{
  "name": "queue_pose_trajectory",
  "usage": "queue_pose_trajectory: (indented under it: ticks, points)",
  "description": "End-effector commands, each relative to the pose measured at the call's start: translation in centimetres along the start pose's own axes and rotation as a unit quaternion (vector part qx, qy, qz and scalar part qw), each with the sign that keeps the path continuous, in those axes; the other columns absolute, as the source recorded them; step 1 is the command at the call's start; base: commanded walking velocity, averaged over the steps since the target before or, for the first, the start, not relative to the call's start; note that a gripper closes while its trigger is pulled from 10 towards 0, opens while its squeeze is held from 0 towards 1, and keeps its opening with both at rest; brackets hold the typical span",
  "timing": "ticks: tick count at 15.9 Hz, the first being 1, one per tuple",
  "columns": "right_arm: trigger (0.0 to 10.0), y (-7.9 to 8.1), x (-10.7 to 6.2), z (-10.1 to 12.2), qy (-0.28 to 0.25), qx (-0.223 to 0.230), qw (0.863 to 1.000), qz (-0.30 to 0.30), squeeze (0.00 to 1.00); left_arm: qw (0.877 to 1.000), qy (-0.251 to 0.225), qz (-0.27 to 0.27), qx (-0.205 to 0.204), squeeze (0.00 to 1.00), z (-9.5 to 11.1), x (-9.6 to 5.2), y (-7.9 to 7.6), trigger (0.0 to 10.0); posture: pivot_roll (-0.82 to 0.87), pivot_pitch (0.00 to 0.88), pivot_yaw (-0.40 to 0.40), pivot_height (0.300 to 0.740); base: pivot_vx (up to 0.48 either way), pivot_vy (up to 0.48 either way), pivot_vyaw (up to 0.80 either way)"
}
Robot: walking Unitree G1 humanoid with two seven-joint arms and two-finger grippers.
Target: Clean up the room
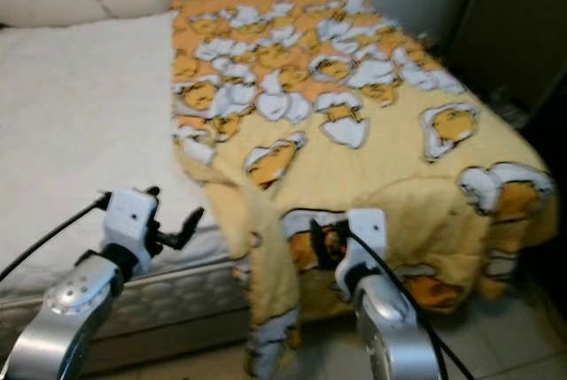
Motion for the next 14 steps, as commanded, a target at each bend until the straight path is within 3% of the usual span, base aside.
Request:
queue_pose_trajectory:
  ticks: [1, 6, 8, 9, 10, 11, 14]
  points:
    - [10.0, -0.9, 0.0, 0.1, -0.002, -0.004, 1.000, -0.013, 0.00, 1.000, 0.000, -0.006, -0.011, 0.00, 0.1, 0.1, -0.7, 10.0, -0.01, 0.000, 0.027, 0.740, 0.000, 0.000, 0.00]
    - [10.0, -1.0, 0.4, 0.4, -0.009, -0.007, 1.000, -0.010, 0.00, 1.000, 0.004, -0.015, -0.009, 0.00, -0.1, 0.4, -0.9, 10.0, -0.01, 0.000, 0.026, 0.740, 0.000, 0.000, 0.00]
    - [10.0, -0.7, 0.3, 0.6, -0.006, -0.019, 1.000, -0.001, 0.00, 0.999, 0.025, -0.035, -0.026, 0.00, -0.6, 1.7, -1.3, 10.0, -0.01, 0.000, 0.024, 0.740, 0.000, 0.000, 0.00]
    - [10.0, -0.5, 0.1, 0.5, -0.002, -0.033, 0.999, 0.016, 0.00, 0.994, 0.036, -0.070, -0.075, 0.00, -0.8, 2.9, -2.2, 10.0, -0.02, 0.000, 0.025, 0.740, 0.000, 0.000, 0.00]
    - [10.0, -0.4, 0.0, 0.5, 0.001, -0.034, 0.999, 0.029, 0.00, 0.992, 0.035, -0.087, -0.085, 0.74, -0.7, 3.5, -2.6, 10.0, -0.02, 0.000, 0.028, 0.740, 0.000, 0.000, 0.00]
    - [10.0, -0.2, -0.4, 0.7, 0.001, -0.040, 0.998, 0.058, 1.00, 0.987, 0.048, -0.123, -0.092, 1.00, -1.0, 4.6, -3.6, 10.0, -0.04, 0.000, 0.038, 0.740, 0.000, 0.000, 0.00]
    - [10.0, -1.0, -1.6, 2.0, -0.002, -0.055, 0.993, 0.107, 1.00, 0.981, 0.110, -0.131, -0.091, 1.00, -3.2, 7.8, -4.4, 10.0, -0.10, 0.000, 0.063, 0.740, 0.000, 0.000, 0.00]
Point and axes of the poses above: a point about 5 cm out from each wrist's last joint towards the gripper, its own x axis pointing out of the wrist towards the gripper, its own z axis along the axis of the wrist's last joint, y = z × x, the point moved 3 cm from there along x, pointing out of the wrist towards the gripper, and after that the axes turned 6 degrees about -x, right-handed, at the moved point
